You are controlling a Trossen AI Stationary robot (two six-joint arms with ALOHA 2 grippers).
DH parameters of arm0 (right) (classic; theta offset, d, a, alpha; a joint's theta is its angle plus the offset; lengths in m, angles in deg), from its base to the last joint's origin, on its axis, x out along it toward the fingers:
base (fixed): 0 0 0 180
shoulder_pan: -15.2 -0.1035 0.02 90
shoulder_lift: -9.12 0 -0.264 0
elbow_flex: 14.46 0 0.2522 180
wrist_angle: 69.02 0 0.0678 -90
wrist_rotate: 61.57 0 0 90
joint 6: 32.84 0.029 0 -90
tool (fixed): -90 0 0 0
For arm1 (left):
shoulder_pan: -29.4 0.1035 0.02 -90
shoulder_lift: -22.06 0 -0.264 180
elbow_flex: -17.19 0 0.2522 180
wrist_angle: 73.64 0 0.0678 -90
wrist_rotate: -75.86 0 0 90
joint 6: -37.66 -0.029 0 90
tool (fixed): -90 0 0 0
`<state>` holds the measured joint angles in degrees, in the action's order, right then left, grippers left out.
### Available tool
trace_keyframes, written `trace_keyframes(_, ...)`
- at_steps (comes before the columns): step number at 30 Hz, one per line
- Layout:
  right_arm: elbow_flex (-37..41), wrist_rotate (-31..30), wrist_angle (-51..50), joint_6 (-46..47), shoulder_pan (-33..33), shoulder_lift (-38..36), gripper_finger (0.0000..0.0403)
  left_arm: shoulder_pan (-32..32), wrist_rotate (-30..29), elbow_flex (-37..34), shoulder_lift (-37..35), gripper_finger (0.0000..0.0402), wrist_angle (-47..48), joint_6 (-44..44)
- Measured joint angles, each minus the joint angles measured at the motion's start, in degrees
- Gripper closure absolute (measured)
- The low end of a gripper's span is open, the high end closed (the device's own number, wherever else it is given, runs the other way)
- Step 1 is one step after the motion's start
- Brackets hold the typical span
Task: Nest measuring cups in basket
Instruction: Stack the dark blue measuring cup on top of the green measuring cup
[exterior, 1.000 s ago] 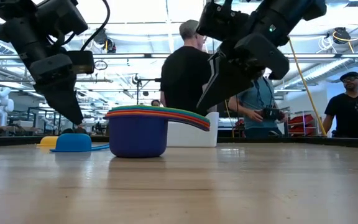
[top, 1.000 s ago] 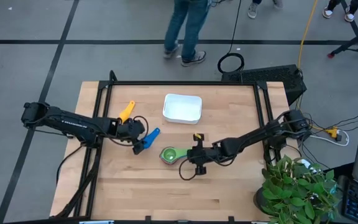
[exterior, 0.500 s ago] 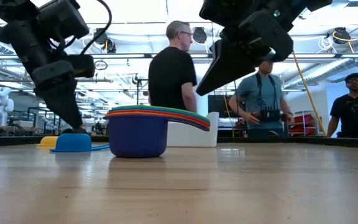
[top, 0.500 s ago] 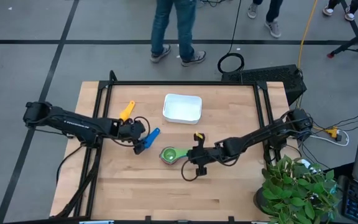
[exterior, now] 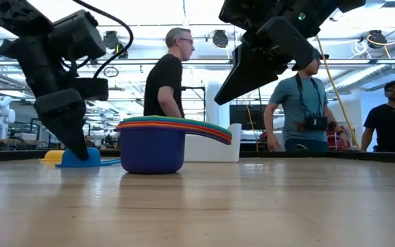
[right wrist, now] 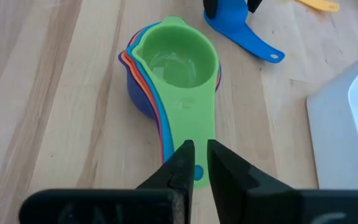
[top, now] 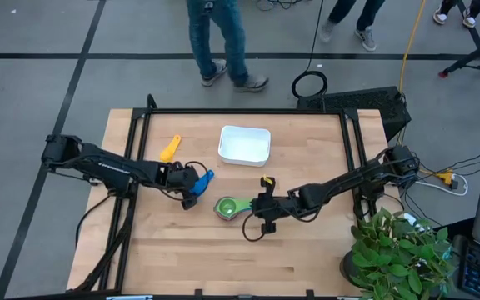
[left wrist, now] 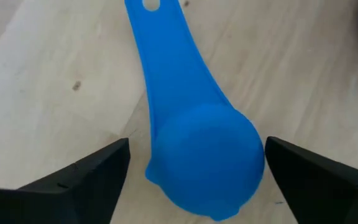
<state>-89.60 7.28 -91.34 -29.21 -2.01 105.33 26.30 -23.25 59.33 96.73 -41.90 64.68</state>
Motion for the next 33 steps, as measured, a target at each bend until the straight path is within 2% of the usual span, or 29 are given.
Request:
trace_keyframes(3, 0.00, 0.02, 0.06, -0.01, -0.02, 0.00, 0.0358, 0.00, 0.03, 0.00, 2.15, 0.0009, -1.23, 1.06)
trace_keyframes(5, 0.00, 0.00, 0.09, 0.02, 0.00, 0.00, 0.0358, 0.36, -0.04, 0.02, 3.27, 0.0010, -1.45, 2.74)
trace_keyframes(8, 0.00, 0.00, 0.04, 0.18, 0.00, 0.00, 0.0358, 0.91, -0.36, 0.17, 3.94, 0.0047, -1.75, 3.69)
trace_keyframes(12, 0.00, 0.00, 0.02, -0.39, 0.00, 0.00, 0.0358, 1.68, 2.41, 0.09, 2.62, 0.0144, -1.71, 4.58)
trace_keyframes(15, 0.00, -0.45, 0.23, -2.12, 0.00, 0.00, 0.0358, 2.30, 7.31, -0.06, 0.33, 0.0144, -1.43, 4.62)
trace_keyframes(18, 0.00, -4.72, 0.81, -5.34, -0.02, 0.00, 0.0357, 3.03, 10.88, -0.09, -3.66, 0.0144, -2.36, 4.56)
trace_keyframes(21, 0.02, -9.42, 2.36, -11.88, -0.44, 0.00, 0.0353, 3.48, 15.61, -0.09, -8.32, 0.0144, -4.50, 4.18)
trace_keyframes(25, 0.04, -14.89, 9.27, -26.53, -1.68, 0.00, 0.0326, 3.97, 24.10, -0.09, -14.19, 0.0144, -11.64, 5.68)
trace_keyframes(29, 0.04, -21.29, 19.85, -42.77, -2.63, 0.02, 0.0274, 4.74, 32.44, -0.09, -17.69, 0.0144, -21.98, 10.91)
trace_keyframes(33, 0.04, -24.54, 28.15, -57.23, -2.80, 0.02, 0.0209, 4.81, 35.19, -0.06, -18.33, 0.0144, -32.87, 17.06)
